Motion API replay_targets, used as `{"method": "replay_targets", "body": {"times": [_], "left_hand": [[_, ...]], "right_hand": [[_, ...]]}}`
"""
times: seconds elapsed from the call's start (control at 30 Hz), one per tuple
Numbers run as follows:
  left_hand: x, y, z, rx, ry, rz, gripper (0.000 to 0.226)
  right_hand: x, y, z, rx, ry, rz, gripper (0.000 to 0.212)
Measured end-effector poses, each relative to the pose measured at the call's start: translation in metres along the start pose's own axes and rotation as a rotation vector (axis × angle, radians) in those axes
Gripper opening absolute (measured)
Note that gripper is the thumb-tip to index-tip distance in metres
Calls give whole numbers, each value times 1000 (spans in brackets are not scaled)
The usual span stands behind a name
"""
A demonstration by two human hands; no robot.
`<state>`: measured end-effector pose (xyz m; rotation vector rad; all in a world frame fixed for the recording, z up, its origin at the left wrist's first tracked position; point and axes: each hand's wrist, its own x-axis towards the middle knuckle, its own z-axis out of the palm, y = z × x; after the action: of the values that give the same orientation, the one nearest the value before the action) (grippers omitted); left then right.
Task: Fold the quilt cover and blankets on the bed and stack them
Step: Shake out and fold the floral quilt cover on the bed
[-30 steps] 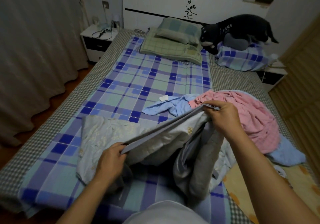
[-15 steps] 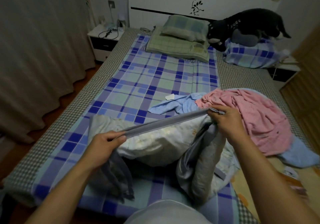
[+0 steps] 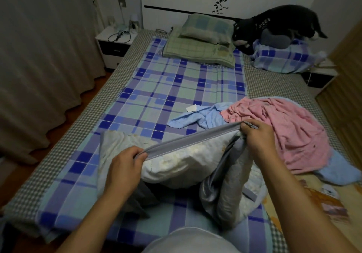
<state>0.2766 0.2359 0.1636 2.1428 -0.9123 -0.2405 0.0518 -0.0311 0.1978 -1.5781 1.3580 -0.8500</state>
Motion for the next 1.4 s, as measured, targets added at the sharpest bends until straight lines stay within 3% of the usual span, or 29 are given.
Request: {"method": "replay_targets", "body": {"times": [0.07,0.13,0.2,0.27,0.37,0.5,0.6,0.67,0.83,0.93,1.07,1.13,1.2,1.27,1.33,1.4], "left_hand": [[3,8,5,-38,-45,206,11],[-1,32,12,-71,-171,449,9],[-2,58,19,-96,-305,650,12],[-1,73,23,-108,-364,762,15],[-3,62,25,-3,-287,708,18],[-18,31,43,242,-83,250,16],[-20,9,54,254,-102,-65,22],[-19,-6,55,250,-87,-172,24],[2,-43,43,266,-14,-179,28],[16,-35,35,223,-2,-73,34],[17,-8,22,298,138,426,37],[-1,6,27,279,54,636,33],[-19,25,42,146,-35,606,34],[-20,43,57,-35,-18,413,30],[-9,55,68,-93,-13,256,36],[-1,62,74,-91,-68,245,46]], "right_hand": [[-16,-23,-6,65,-83,-108,24],[-46,-51,-6,-7,-472,-263,35],[-74,-66,8,-382,-918,-440,56],[-82,-56,26,-662,-1037,-575,50],[-76,-43,26,-805,-863,-549,25],[-83,-36,17,-835,-628,-573,33],[-86,-40,18,-830,-515,-651,31],[-83,-44,16,-814,-466,-629,29],[-67,-50,6,-598,-262,-490,31],[-57,-52,-2,-481,-149,-444,27],[-42,-58,-14,-318,64,-326,21],[-38,-59,-17,-325,71,-298,26],[-43,-60,-15,-367,-11,-337,35],[-57,-63,-10,-452,-124,-399,37],[-69,-66,-3,-529,-195,-467,41],[-77,-71,3,-575,-201,-518,44]]}}
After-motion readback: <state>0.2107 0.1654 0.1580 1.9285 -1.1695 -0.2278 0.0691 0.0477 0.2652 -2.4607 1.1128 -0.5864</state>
